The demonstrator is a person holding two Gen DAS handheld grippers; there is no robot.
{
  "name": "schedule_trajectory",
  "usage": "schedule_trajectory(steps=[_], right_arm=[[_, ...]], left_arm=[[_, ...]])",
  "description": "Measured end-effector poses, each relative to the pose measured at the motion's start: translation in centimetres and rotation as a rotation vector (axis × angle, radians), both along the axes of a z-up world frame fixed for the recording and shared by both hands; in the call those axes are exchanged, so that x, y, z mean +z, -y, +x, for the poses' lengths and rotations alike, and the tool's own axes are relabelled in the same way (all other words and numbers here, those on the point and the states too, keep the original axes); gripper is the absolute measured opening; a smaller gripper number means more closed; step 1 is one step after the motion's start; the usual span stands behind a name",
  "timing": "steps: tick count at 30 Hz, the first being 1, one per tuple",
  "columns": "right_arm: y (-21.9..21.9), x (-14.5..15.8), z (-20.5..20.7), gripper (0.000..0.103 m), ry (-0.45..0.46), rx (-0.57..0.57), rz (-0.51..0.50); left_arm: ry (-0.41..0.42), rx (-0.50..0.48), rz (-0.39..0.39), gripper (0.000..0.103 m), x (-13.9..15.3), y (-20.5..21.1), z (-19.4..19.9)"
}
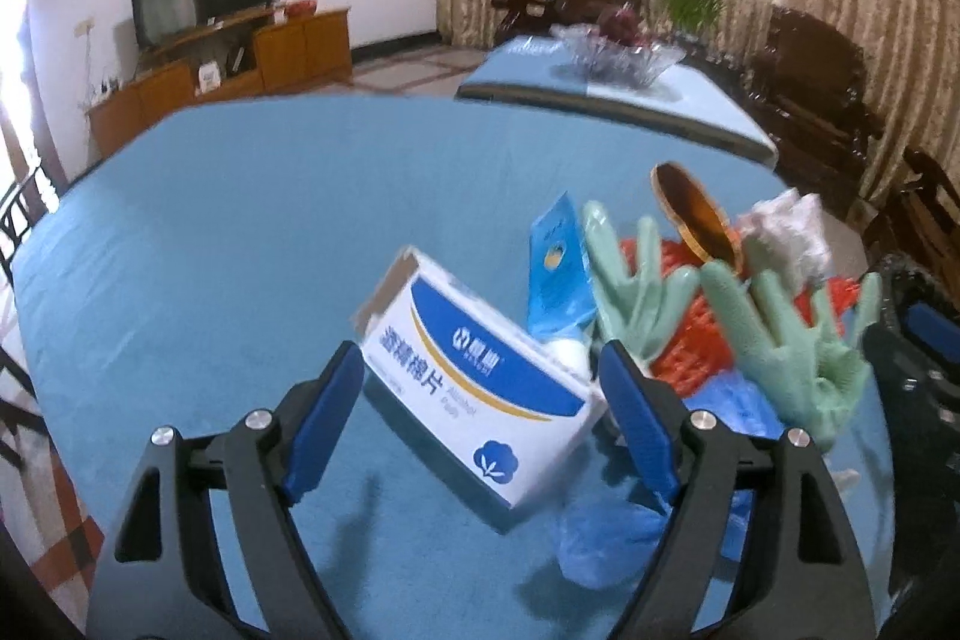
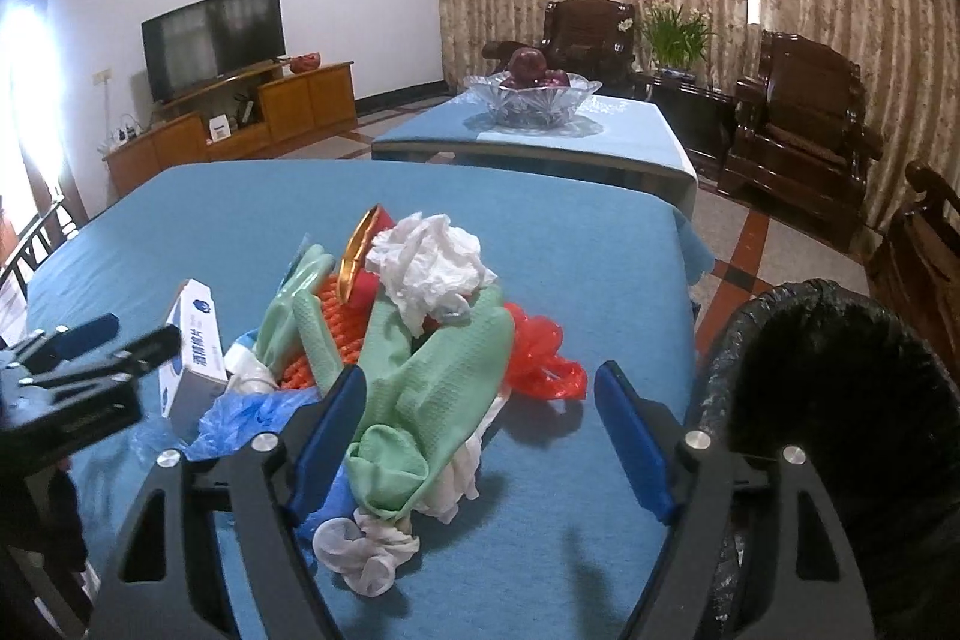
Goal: Collect trash
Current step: 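Grasp the white alcohol pad box with the left tool and lift it, then hold the box in the left tool while the right tool grasps the white tissue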
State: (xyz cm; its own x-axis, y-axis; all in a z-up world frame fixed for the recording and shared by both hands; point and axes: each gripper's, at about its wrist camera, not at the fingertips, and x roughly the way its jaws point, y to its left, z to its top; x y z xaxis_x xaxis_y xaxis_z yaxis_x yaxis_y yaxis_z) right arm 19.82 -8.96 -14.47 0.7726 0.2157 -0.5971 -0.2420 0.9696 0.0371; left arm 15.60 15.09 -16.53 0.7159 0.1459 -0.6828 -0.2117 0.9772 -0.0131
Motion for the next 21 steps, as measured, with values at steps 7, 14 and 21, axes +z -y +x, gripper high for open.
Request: schedule_trajectory(steps=[7, 14, 21], right_arm=[[-0.6, -0.2, 0.3, 0.077, 0.005, 0.016, -0.011], [-0.6, -0.3, 0.3, 0.077, 0.006, 0.018, -0.018], [0.0, -0.2, 0.5, 0.077, 0.007, 0.006, -0.017]], left_arm=[[-0.025, 0.030, -0.073, 0.089, -1.1, -0.8, 0.2], [-0.062, 0.009, -0.190, 0.093, -2.5, -1.1, 0.9], [-0.096, -0.024, -0.236, 0.074, -3.3, -0.4, 2.2]])
